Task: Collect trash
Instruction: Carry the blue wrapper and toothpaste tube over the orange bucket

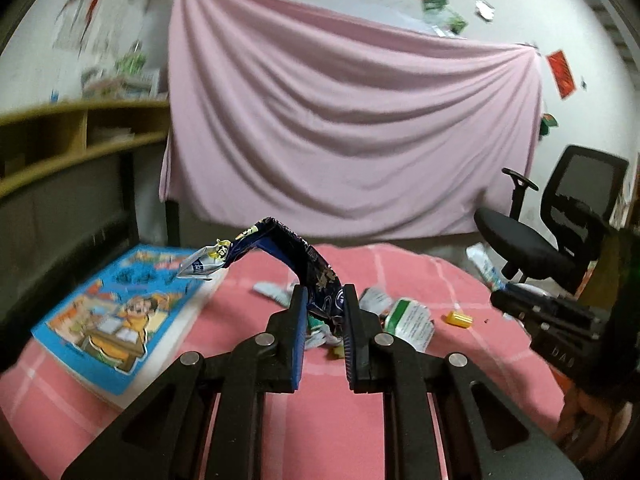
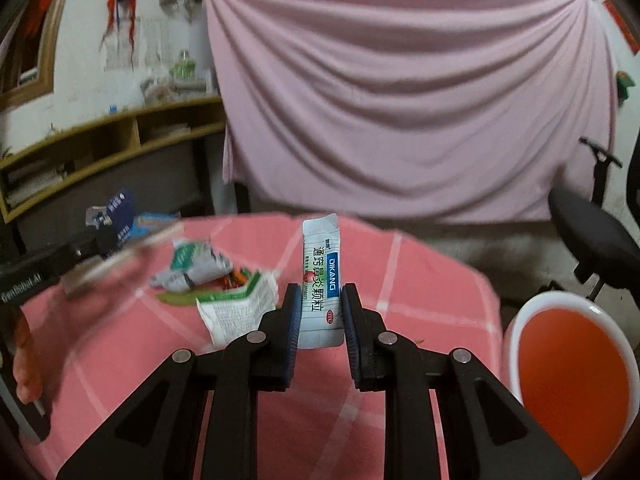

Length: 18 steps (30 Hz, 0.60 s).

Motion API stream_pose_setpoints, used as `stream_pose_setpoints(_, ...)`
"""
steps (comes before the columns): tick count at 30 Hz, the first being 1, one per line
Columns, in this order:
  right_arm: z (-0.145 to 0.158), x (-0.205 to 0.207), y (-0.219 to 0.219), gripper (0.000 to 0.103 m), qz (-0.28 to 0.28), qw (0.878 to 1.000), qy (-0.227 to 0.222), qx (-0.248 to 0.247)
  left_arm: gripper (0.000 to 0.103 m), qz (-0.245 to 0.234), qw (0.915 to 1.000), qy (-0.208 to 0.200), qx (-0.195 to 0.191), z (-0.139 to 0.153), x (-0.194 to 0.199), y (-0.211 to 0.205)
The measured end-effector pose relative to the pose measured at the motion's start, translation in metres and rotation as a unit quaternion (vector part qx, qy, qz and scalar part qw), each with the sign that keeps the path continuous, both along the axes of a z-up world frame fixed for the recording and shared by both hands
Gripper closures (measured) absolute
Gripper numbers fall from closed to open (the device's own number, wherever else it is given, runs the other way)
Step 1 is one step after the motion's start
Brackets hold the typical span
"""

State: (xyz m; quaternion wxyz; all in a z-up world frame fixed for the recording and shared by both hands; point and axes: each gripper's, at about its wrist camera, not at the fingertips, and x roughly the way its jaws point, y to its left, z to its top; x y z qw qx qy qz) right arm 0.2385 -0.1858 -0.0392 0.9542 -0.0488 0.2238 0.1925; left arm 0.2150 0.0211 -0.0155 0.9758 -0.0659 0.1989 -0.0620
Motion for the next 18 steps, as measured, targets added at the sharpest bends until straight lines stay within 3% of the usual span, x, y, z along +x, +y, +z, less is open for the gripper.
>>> stream_pose_setpoints(7, 0.012, -0.027, 0.001, 0.084, -0.005, 0.996, -0.086, 0.003, 0.090, -0.015, 0.9970, -0.060, 0.046, 0.005, -0.024, -0.023)
stream_pose_setpoints(12, 0.020, -0.046, -0.010, 0.085, -0.020, 0.989, -0.144, 0.034, 0.090, -0.027, 0.9946, -0.091, 0.042, 0.014, -0.032, -0.039)
stream_pose_setpoints(18, 0.029, -0.058, -0.038, 0.085, -0.060, 0.981, -0.174, 0.061, 0.090, -0.067, 0.9874, -0.124, 0.072, 0.032, -0.040, -0.079)
